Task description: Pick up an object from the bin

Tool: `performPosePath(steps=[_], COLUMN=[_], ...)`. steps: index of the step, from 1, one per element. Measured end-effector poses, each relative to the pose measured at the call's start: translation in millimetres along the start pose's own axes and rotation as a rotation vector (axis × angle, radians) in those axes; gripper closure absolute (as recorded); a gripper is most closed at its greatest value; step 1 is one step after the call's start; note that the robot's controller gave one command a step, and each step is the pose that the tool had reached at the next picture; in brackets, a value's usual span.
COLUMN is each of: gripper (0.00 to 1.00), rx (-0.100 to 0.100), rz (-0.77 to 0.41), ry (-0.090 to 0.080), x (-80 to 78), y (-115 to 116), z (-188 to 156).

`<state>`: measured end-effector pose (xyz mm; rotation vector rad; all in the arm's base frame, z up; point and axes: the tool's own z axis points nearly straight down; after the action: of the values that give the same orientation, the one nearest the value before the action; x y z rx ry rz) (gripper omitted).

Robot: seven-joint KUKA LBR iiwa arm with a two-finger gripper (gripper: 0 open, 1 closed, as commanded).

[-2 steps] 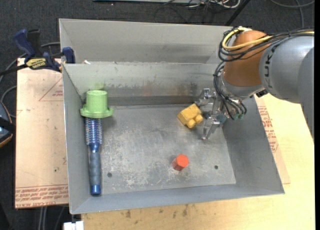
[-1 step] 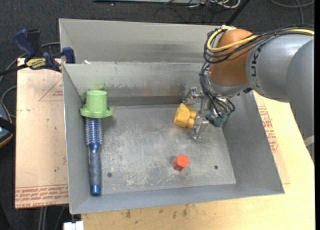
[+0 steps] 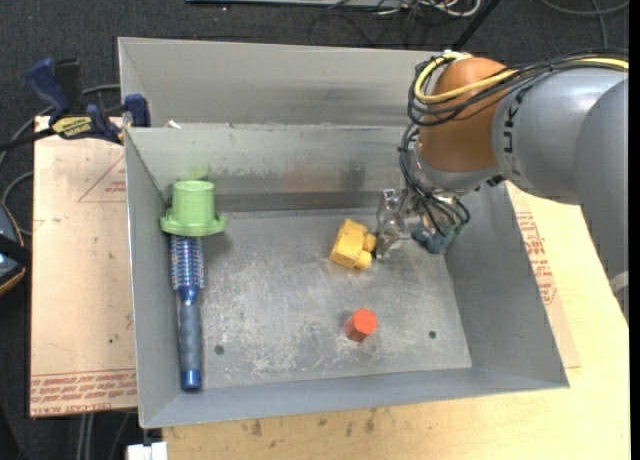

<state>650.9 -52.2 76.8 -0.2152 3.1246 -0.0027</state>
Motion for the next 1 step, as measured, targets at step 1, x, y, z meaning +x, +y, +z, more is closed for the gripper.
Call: performPosePath(steps=[1], gripper=[0.0], rx=[0.0], rz=[0.0], ry=[0.0], x=[0.0], y=[0.0], z=[0.0])
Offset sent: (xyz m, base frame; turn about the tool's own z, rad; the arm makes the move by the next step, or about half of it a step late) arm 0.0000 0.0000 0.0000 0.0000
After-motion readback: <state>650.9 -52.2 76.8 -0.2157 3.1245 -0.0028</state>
